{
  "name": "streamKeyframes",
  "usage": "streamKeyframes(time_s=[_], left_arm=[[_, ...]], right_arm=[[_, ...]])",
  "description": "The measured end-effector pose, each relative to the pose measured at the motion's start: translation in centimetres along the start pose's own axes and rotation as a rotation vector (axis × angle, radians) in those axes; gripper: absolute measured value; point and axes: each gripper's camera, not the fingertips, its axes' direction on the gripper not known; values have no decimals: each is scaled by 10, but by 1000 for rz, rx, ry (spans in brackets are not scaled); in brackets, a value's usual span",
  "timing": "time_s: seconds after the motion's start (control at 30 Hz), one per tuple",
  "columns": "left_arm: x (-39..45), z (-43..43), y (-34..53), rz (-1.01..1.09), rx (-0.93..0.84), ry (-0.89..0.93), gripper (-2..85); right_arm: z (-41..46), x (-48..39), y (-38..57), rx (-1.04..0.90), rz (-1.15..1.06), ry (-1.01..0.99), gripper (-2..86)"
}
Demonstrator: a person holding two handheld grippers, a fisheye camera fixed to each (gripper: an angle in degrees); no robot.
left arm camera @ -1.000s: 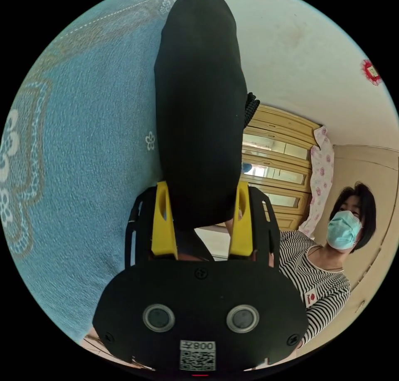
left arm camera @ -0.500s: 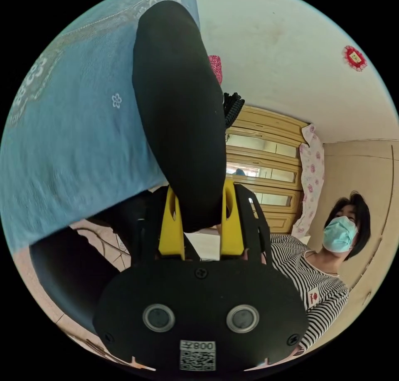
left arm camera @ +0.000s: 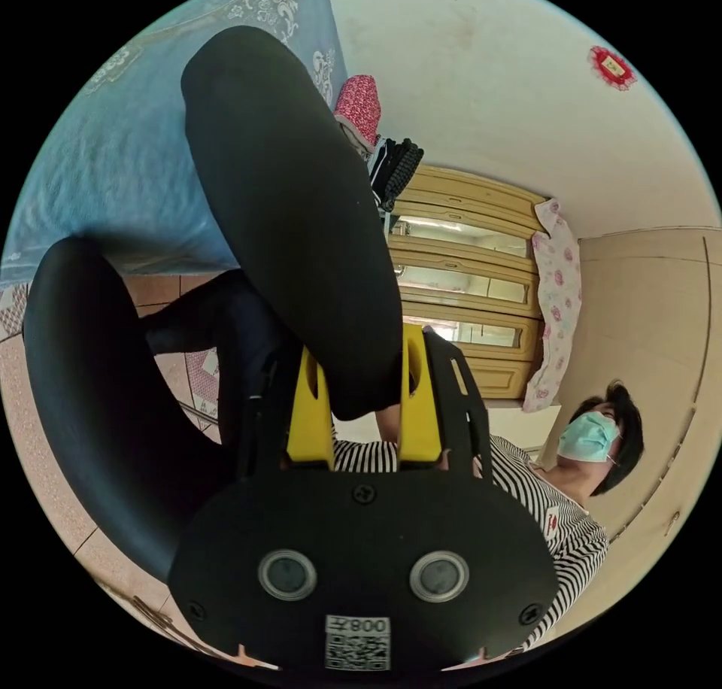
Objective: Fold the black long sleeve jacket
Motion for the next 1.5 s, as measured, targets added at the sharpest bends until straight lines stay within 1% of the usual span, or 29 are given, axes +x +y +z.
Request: streamKeyframes(time_s=[0.23,0.4,0.5,0.63,0.8,0.93,0.97,1.0,1.07,1.1,1.17,1.2,1.27,1.3,1.33,1.37,1.4,1.47,1.5], left_arm=[[66,75,-32,27,-15,-10,155],[124,129,-85,56,-16,-22,154],[164,164,-138,83,-10,-36,153],[232,222,-230,156,-6,-51,149],[326,317,-333,271,-72,-57,144],[425,432,-413,390,-163,-15,143],[453,471,-433,429,-191,2,143],[466,491,-442,449,-205,14,143],[514,576,-477,521,-256,64,143],[524,598,-484,542,-265,74,143],[554,688,-512,586,-293,135,143],[559,710,-517,597,-296,148,143],[567,796,-536,605,-314,185,144],[566,817,-540,614,-316,179,145],[561,859,-545,594,-327,165,145],[551,899,-550,555,-345,150,145],[545,918,-551,542,-353,133,145],[510,989,-556,405,-405,74,146],[499,1005,-556,357,-420,54,146]], right_arm=[[-86,14,-2,73,-51,-35,85],[-151,17,-39,101,-96,-62,85],[-195,16,-88,106,-141,-75,85],[-265,2,-175,124,-215,-59,84],[-374,-28,-256,203,-291,-62,84],[-501,-83,-297,307,-376,-22,84],[-543,-104,-305,331,-406,13,84],[-564,-114,-309,343,-422,33,84],[-651,-152,-317,385,-478,121,84],[-674,-160,-319,397,-485,141,84],[-761,-185,-323,433,-499,240,84],[-783,-189,-324,448,-492,260,84],[-860,-196,-325,472,-464,377,85],[-879,-195,-325,482,-445,404,85],[-914,-187,-327,490,-402,462,85],[-947,-173,-330,486,-333,527,85],[-963,-164,-332,490,-294,550,85],[-1015,-114,-339,469,-119,636,85],[-1026,-99,-340,467,-73,653,85]])
